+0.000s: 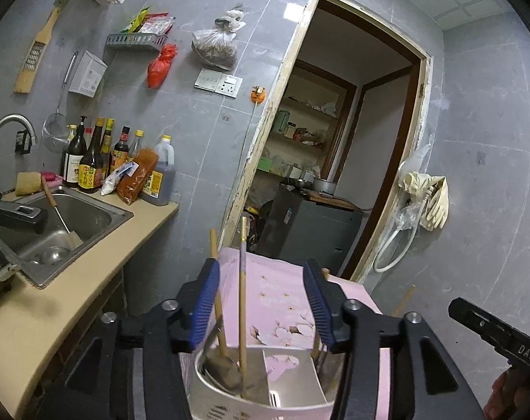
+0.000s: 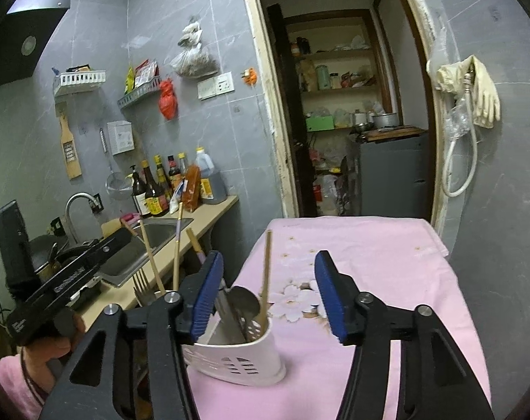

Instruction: Organize utensils

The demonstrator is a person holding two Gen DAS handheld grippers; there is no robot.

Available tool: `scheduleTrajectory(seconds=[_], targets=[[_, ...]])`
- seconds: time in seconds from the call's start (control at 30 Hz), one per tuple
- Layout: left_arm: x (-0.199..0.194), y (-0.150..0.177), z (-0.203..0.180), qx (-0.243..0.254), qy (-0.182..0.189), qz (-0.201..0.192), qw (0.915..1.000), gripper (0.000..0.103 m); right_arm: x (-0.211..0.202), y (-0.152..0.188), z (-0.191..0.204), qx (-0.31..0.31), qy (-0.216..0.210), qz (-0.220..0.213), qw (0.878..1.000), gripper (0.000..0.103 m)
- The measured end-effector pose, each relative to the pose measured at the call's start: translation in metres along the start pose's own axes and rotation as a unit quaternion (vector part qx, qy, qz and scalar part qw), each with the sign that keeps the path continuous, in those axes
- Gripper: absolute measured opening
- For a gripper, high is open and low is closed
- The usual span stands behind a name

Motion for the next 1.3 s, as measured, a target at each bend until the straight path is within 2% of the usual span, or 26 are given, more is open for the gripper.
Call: scheduleTrajectory(seconds=[0.23, 0.3, 0.37, 0.47, 0.6, 0.93, 1.13, 1.3], targets=[[-0.032, 0.013, -0.026, 0.023, -0.012, 0.012, 0.9996, 0.075, -0.029, 0.004, -0.020, 0.001, 0.006, -0.009, 1.000, 0.071], [-0.043, 0.018, -0.033, 0.026, -0.014, 0.018, 0.9994, 0.082, -0.039, 0.006, -0.025, 0.000, 0.009, -0.012, 1.000, 0.078], [-0.055, 0.023, -0.040, 0.026, -0.016, 0.022, 0.9993, 0.092, -0.051, 0.011, -0.032, 0.000, 0.009, -0.013, 1.000, 0.088], [-0.073, 0.031, -0.049, 0.019, -0.016, 0.025, 0.9994, 0.101, -0.067, 0.018, -0.040, -0.001, 0.010, -0.011, 1.000, 0.098], [-0.093, 0.043, -0.059, 0.014, -0.021, 0.034, 0.9991, 0.103, -0.090, 0.029, -0.051, -0.001, 0.016, -0.006, 1.000, 0.102], [-0.142, 0.075, -0.082, 0.047, -0.024, 0.053, 0.9972, 0.103, -0.148, 0.062, -0.068, 0.009, 0.062, -0.010, 0.998, 0.102], [-0.161, 0.086, -0.083, 0.065, -0.012, 0.053, 0.9964, 0.103, -0.182, 0.079, -0.059, -0.001, 0.094, -0.022, 0.995, 0.102], [-0.171, 0.094, -0.083, 0.085, 0.002, 0.056, 0.9948, 0.103, -0.196, 0.089, -0.051, 0.002, 0.102, -0.021, 0.995, 0.102]])
Point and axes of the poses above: each gripper's, at about its wrist camera, not at the fingertips, and x roughly the way its jaws point, z to its left, y to its underside, the point moved 3 cm from there along x, roughly the way its jaws point, and after that the axes turned 6 degrees about z, right-handed, at the moved point
